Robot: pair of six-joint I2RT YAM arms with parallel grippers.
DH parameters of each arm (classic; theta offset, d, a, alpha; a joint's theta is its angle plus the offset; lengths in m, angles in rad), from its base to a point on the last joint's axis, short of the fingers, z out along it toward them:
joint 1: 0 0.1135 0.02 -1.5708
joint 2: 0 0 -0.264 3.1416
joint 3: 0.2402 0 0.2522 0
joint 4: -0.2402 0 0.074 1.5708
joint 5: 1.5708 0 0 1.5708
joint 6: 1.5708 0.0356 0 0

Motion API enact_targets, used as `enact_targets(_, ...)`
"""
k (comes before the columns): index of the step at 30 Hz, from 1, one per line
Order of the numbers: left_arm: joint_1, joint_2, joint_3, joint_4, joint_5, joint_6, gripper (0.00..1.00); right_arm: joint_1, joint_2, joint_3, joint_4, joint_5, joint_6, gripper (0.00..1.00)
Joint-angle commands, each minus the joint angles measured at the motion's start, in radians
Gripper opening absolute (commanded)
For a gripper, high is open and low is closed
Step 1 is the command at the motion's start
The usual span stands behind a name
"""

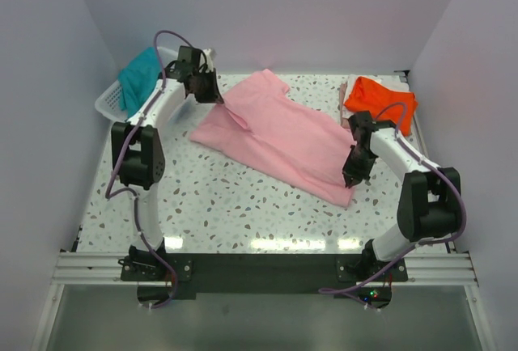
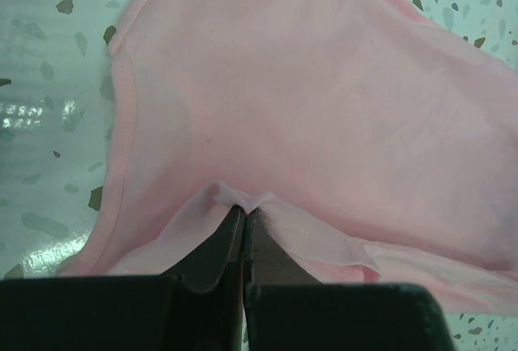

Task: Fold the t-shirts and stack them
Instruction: Fold the tshirt

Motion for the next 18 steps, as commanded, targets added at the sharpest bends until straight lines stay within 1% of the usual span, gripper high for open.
enact_targets(1, -0.003, 0.028, 0.068, 0.006, 0.021, 0.023, 0.0, -0.008, 0.007, 0.037, 0.001, 0.039, 0.026, 0.0)
enact_targets(10, -0.003, 0.117, 0.167, 0.019, 0.052, 0.009, 0.0, -0.011, 0.01, 0.017, 0.032, 0.052, 0.054, 0.0)
enact_targets(11, -0.003, 0.122, 0.176, 0.021, 0.061, 0.006, 0.07, -0.011, 0.015, 0.019, 0.043, 0.055, 0.058, 0.0)
enact_targets(12, -0.003, 0.125, 0.178, 0.023, 0.064, 0.005, 0.19, -0.011, 0.018, 0.025, 0.05, 0.059, 0.06, 0.0)
enact_targets(13, -0.003, 0.126, 0.175, 0.029, 0.067, 0.003, 0.42, -0.012, 0.02, 0.031, 0.055, 0.061, 0.058, 0.0)
enact_targets(14, -0.003, 0.125, 0.174, 0.03, 0.069, 0.002, 0.54, -0.012, 0.024, 0.04, 0.066, 0.07, 0.052, 0.15)
enact_targets(15, -0.005, 0.114, 0.169, 0.032, 0.069, 0.003, 0.63, -0.011, 0.026, 0.069, 0.067, 0.07, 0.049, 0.35)
enact_targets(16, -0.005, 0.107, 0.16, 0.039, 0.069, 0.005, 0.78, -0.012, 0.024, 0.089, 0.067, 0.072, 0.045, 0.47)
enact_targets(17, -0.005, 0.097, 0.135, 0.045, 0.067, 0.012, 0.82, -0.012, 0.02, 0.108, 0.067, 0.075, 0.039, 0.59)
enact_targets(18, -0.007, 0.085, 0.12, 0.049, 0.066, 0.017, 0.84, -0.012, 0.0, 0.14, 0.067, 0.088, 0.038, 0.62)
